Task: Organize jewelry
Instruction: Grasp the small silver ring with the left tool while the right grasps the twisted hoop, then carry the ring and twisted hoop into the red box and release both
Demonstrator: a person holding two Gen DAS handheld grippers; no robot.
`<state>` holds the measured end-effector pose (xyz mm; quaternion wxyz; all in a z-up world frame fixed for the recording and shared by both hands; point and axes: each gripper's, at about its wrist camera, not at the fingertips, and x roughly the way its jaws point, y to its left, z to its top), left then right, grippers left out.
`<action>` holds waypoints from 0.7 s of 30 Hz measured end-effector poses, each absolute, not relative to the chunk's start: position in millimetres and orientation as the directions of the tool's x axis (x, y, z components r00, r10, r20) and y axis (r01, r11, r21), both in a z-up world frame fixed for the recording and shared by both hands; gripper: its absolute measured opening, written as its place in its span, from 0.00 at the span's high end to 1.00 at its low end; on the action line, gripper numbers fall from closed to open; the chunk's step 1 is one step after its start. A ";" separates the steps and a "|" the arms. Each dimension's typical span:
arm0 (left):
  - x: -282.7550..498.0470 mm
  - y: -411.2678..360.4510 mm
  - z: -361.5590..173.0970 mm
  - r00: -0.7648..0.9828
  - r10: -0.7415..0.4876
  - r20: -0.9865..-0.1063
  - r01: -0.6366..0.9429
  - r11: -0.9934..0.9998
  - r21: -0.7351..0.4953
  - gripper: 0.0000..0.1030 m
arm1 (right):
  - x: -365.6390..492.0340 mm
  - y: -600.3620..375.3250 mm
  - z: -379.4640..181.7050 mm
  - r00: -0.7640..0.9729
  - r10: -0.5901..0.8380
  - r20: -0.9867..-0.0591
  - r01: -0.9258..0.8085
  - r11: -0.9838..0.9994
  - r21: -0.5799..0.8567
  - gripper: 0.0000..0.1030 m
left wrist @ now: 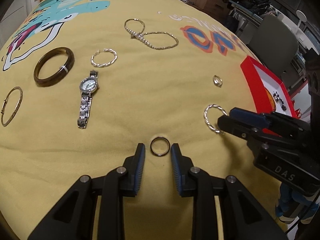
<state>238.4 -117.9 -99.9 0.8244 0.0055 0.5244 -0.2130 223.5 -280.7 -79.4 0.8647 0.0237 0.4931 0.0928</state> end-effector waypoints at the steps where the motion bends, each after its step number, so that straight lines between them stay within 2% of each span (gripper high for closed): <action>1: 238.7 -117.8 -100.5 0.360 -0.346 -0.866 0.359 0.908 -0.214 0.76 | 225.1 -280.1 -81.6 0.491 0.181 -0.852 -0.137 0.982 0.129 0.70; 5: 239.1 -118.1 -102.8 0.365 -0.351 -0.862 0.363 0.906 -0.215 0.76 | 232.2 -277.7 -90.9 0.467 0.166 -0.869 -0.134 0.984 0.116 0.71; 7: 239.5 -118.2 -103.7 0.369 -0.347 -0.862 0.362 0.908 -0.211 0.81 | 235.7 -275.8 -95.4 0.456 0.153 -0.877 -0.132 0.986 0.103 0.73; 10: 241.0 -116.4 -104.2 0.368 -0.352 -0.861 0.355 0.909 -0.220 0.82 | 241.0 -274.0 -100.6 0.446 0.139 -0.884 -0.123 0.988 0.093 0.88; 12: 240.8 -116.6 -103.6 0.371 -0.348 -0.861 0.355 0.910 -0.214 0.82 | 244.4 -275.1 -102.2 0.446 0.130 -0.885 -0.109 0.990 0.090 0.94; 21: 228.7 -111.3 -78.1 0.416 -0.340 -0.843 0.344 0.917 -0.200 0.82 | 221.6 -283.1 -66.6 0.555 0.165 -0.816 -0.082 0.986 0.143 0.96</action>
